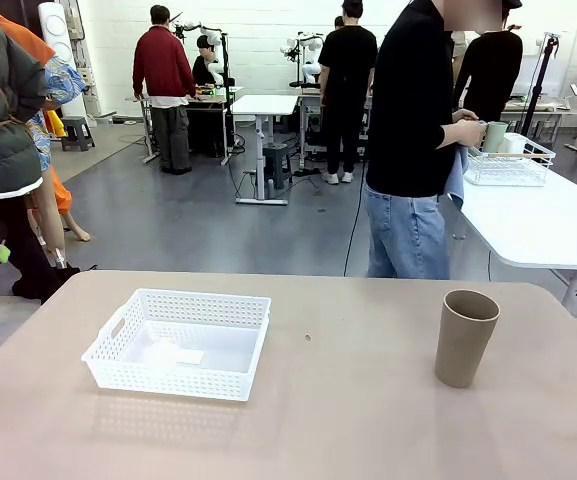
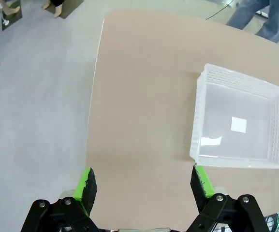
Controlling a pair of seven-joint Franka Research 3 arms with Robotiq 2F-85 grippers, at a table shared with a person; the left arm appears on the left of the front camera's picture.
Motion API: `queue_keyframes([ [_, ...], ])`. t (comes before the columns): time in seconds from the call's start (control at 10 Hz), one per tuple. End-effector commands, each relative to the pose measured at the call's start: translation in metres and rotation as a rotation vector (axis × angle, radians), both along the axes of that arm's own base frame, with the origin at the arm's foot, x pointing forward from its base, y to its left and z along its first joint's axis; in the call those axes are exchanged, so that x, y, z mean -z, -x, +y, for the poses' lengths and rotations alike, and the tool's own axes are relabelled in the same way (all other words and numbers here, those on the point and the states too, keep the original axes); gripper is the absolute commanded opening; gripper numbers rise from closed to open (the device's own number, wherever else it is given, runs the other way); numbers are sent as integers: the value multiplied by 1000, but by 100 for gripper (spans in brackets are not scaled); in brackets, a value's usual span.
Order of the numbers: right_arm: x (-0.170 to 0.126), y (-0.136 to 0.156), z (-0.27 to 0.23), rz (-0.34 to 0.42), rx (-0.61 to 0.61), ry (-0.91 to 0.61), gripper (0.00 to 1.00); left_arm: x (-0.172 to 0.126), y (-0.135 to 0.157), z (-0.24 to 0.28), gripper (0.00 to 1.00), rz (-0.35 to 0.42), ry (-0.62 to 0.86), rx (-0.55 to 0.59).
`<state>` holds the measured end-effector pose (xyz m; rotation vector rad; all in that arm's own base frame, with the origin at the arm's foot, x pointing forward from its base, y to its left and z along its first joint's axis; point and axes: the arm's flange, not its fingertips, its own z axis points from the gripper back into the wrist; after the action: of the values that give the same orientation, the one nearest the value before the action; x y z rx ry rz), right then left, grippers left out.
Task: Clean and organize the cups into the basket.
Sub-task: Pick up the Organizing basket and move it to the center of the table, then pick up the Reusable plastic cup from the right side of the table and place it inside the Organizing basket.
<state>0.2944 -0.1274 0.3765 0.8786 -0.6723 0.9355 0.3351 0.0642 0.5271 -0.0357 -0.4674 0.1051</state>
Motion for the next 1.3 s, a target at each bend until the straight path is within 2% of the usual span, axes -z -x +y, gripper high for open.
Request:
queue_keyframes([
  [0.0,33,27,29,3,42,-5,100,51,3,-15,100,10,5,-36],
  [0.1,38,28,19,24,59,-18,100,71,0,-24,100,-11,-9,-47],
  [0.2,12,-3,-1,30,11,-4,100,78,-6,-31,100,-23,33,-50],
  [0.3,12,-3,-1,30,11,-4,100,85,-2,-41,100,-15,68,-37],
  [0.8,12,-3,-1,30,11,-4,100,77,26,-80,100,98,196,121],
  [0.9,12,-3,-1,30,11,-4,100,52,-37,-74,100,70,142,55],
  [1.2,12,-3,-1,30,11,-4,100,52,-37,-74,100,70,142,55],
])
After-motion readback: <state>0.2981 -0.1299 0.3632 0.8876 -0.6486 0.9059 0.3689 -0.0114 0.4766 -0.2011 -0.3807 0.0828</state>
